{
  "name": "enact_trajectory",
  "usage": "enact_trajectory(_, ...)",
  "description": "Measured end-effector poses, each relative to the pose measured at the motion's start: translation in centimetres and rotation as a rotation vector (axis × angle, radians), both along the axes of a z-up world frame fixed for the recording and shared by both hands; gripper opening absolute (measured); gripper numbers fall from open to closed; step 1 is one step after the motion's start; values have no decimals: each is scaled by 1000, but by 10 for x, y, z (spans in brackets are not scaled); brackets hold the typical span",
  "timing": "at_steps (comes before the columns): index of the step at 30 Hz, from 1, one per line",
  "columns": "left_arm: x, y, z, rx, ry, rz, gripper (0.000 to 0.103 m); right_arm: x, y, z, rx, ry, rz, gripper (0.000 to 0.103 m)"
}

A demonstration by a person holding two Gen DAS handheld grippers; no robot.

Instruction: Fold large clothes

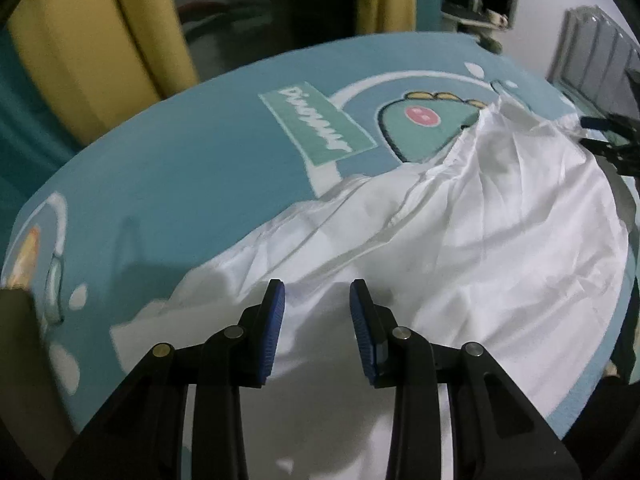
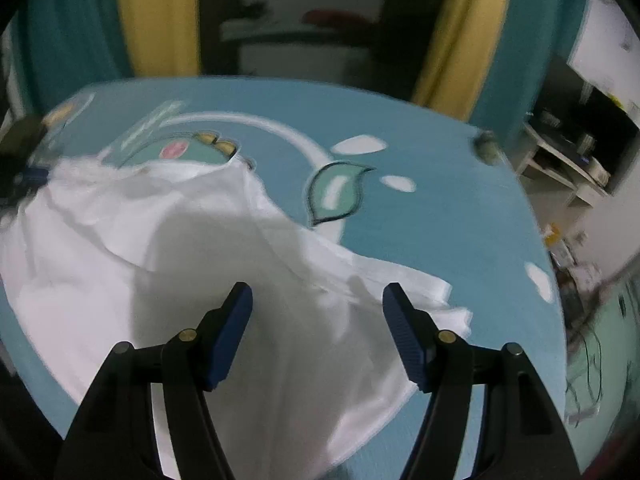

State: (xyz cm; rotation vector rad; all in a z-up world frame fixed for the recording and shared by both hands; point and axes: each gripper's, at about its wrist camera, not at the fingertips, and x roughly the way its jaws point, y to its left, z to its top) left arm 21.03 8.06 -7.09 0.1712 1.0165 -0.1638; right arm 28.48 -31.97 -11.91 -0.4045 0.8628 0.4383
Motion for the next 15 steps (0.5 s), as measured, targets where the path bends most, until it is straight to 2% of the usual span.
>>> enact_trajectory(8,41,13,-5,90,-2,69,36,50,8,-15,-90,52,-5,68)
enact_trajectory(12,62,21,-5,115,-8,72,36,75,5,-12,-103,16,-36,68)
enact_trajectory(15,83,37,-4,150,-26,129,36,97,2,-5,-141,-42,-101,68)
